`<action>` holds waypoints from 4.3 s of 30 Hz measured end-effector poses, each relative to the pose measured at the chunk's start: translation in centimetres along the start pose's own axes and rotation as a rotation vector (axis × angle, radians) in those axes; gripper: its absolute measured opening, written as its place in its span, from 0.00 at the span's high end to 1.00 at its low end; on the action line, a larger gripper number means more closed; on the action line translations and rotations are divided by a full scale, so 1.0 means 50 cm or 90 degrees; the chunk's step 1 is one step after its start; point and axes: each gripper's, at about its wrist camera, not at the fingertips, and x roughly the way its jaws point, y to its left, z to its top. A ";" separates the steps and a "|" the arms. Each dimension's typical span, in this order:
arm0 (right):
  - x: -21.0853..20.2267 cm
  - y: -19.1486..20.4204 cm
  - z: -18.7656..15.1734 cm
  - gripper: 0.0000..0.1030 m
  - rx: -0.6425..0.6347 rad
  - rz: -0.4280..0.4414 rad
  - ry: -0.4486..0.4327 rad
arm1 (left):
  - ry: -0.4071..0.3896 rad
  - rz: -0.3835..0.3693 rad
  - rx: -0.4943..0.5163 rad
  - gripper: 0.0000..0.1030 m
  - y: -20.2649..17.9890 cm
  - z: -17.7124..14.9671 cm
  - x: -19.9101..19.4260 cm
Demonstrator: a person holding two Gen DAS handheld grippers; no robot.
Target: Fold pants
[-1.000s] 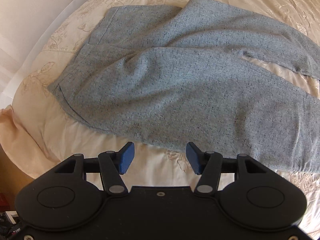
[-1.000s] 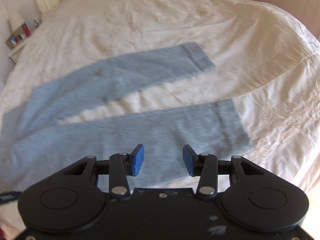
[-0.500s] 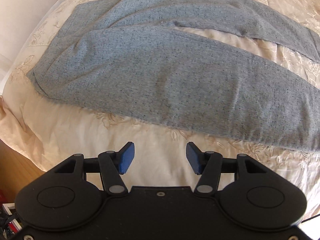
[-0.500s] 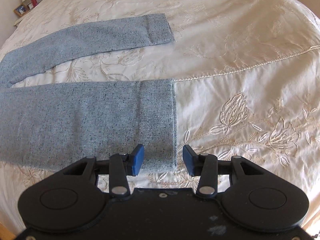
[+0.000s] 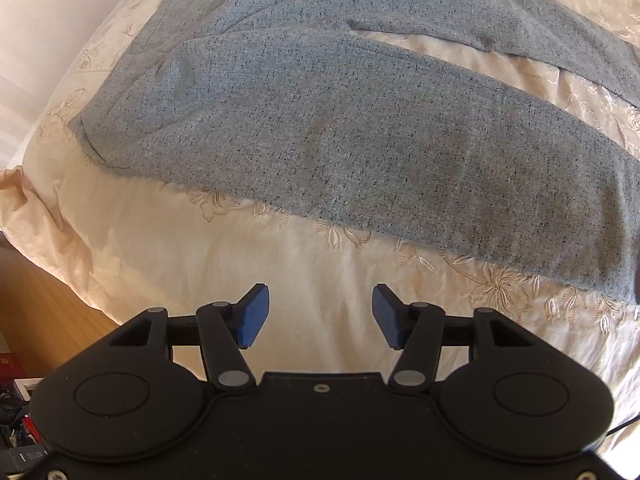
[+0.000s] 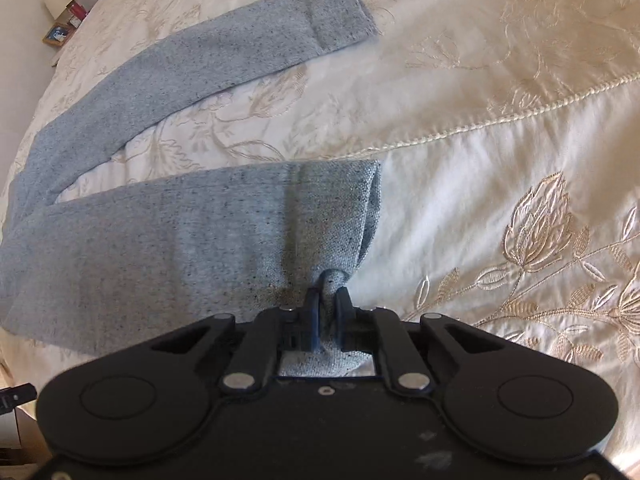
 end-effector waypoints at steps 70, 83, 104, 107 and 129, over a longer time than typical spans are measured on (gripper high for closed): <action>0.117 0.094 0.386 0.71 0.229 -0.246 -0.133 | -0.072 0.056 0.126 0.44 0.257 0.590 0.382; 0.179 0.037 0.431 0.94 0.134 -0.184 -0.068 | -0.050 0.054 0.101 0.45 0.261 0.624 0.389; 0.171 0.137 0.623 0.65 0.338 -0.105 -0.049 | -0.022 0.043 0.094 0.47 0.197 0.636 0.368; 0.218 0.154 0.645 0.65 0.385 -0.134 -0.015 | -0.036 0.045 0.107 0.47 0.192 0.622 0.366; 0.161 0.179 0.369 0.98 0.338 -0.160 -0.024 | 0.035 -0.218 -0.133 0.43 0.364 0.767 0.317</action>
